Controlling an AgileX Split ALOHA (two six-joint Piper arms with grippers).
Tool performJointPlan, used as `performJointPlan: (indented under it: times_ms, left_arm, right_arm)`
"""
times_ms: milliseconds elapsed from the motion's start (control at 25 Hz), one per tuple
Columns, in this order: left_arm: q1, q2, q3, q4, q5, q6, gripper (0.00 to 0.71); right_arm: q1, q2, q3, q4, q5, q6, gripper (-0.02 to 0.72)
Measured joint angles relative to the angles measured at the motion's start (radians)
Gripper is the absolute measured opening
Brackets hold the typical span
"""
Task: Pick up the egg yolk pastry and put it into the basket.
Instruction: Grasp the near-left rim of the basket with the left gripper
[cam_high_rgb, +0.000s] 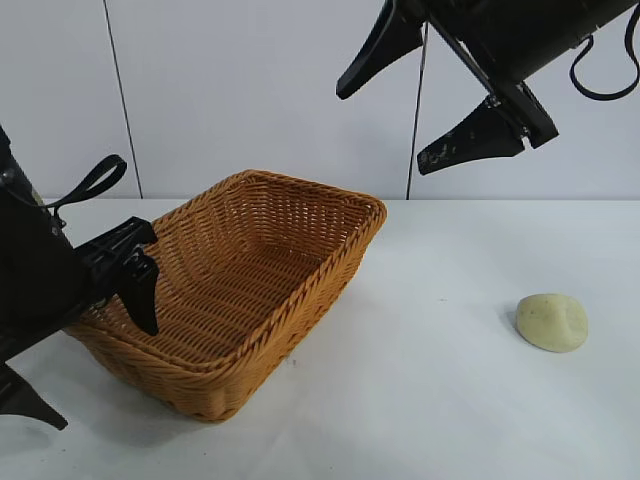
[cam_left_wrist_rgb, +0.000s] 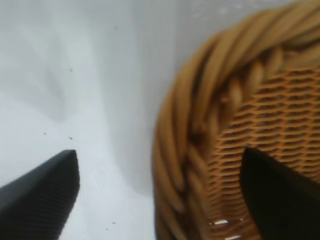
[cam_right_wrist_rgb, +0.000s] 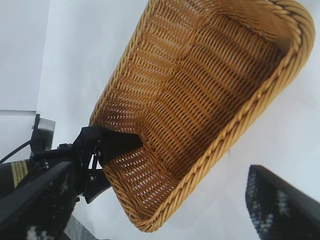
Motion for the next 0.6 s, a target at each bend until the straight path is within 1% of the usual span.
performJointPlan:
  times_ms: [80, 160, 200, 240, 280, 440, 600]
  left_arm:
    - [0.000, 0.000, 0.000, -0.008, -0.004, 0.000, 0.371]
    - [0.000, 0.000, 0.000, -0.011, -0.012, 0.000, 0.191]
    - [0.000, 0.000, 0.000, -0.013, -0.017, 0.000, 0.125]
    - [0.000, 0.000, 0.000, -0.019, -0.017, -0.005, 0.097]
    - [0.000, 0.000, -0.001, -0.020, -0.021, -0.007, 0.088]
    - [0.000, 0.000, -0.034, -0.019, 0.022, 0.011, 0.086]
    - [0.005, 0.001, -0.117, -0.017, 0.101, 0.102, 0.085]
  right_arm:
    - [0.000, 0.000, 0.000, 0.000, 0.000, 0.000, 0.655]
    - [0.000, 0.000, 0.000, 0.000, 0.000, 0.000, 0.655]
    - [0.000, 0.000, 0.000, 0.000, 0.000, 0.000, 0.655]
    - [0.000, 0.000, 0.000, 0.000, 0.000, 0.000, 0.655]
    - [0.000, 0.000, 0.000, 0.000, 0.000, 0.000, 0.655]
    - [0.000, 0.000, 0.000, -0.002, 0.000, 0.000, 0.655]
    - [0.000, 0.000, 0.000, -0.011, 0.000, 0.000, 0.655]
